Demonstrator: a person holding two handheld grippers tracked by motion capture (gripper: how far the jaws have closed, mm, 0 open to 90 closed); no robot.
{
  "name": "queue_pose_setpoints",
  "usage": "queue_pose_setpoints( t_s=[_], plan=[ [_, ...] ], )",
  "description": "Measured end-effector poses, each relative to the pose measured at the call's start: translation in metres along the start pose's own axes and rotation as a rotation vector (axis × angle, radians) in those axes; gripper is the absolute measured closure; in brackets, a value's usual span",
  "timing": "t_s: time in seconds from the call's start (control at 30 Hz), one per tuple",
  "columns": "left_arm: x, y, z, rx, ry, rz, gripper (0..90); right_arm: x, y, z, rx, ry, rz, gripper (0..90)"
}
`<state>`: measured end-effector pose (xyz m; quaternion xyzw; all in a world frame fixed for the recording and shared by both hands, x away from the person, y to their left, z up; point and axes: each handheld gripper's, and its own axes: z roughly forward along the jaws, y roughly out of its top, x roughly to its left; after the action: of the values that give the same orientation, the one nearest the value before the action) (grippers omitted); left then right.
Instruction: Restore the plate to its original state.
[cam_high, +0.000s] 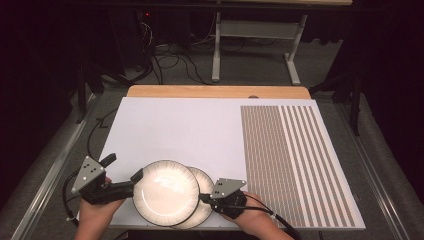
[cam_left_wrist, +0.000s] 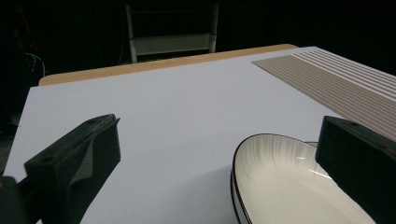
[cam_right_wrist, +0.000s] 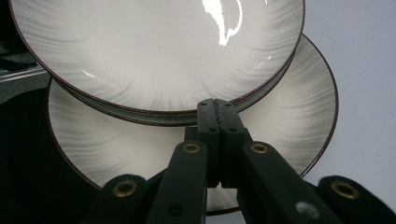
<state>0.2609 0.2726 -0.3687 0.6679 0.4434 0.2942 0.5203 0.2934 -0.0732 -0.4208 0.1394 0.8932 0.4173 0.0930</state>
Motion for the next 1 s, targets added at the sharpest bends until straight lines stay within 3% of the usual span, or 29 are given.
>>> queue_pose_setpoints(
  t_s=[1.0],
  plan=[
    [-0.0002, 0.001, -0.0008, 0.0, 0.002, 0.01, 0.4, -0.0002, 0.0002, -0.0021, 0.006, -0.011, 0.006, 90.0]
  ],
)
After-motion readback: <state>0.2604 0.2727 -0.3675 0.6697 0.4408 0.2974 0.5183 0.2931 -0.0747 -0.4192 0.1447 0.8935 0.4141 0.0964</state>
